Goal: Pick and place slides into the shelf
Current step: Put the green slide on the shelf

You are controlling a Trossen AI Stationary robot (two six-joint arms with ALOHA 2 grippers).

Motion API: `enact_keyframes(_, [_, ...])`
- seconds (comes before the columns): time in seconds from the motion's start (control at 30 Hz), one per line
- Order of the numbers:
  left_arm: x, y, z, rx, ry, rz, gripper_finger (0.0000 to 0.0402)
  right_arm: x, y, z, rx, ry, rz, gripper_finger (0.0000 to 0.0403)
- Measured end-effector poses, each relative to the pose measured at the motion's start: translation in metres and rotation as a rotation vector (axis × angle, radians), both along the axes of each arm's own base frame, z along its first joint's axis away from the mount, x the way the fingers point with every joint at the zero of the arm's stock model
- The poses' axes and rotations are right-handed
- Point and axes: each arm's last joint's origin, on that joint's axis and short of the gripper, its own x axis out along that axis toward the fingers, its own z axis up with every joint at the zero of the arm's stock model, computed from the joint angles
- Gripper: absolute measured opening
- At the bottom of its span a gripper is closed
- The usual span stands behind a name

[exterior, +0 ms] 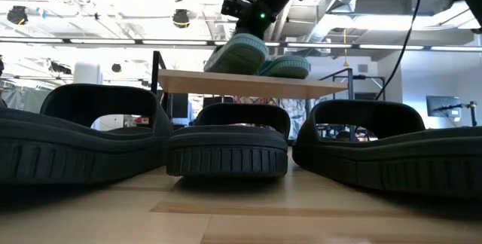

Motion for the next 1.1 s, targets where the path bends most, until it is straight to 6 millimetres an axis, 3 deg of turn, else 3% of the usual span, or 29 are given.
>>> enact_keyframes(1.1, [0.0000, 0.0000, 0.0000, -0.004, -0.002, 0.000, 0.0139, -0.0048, -0.0038, -0.0033, 0.154, -0.045, -0.077, 0.0052])
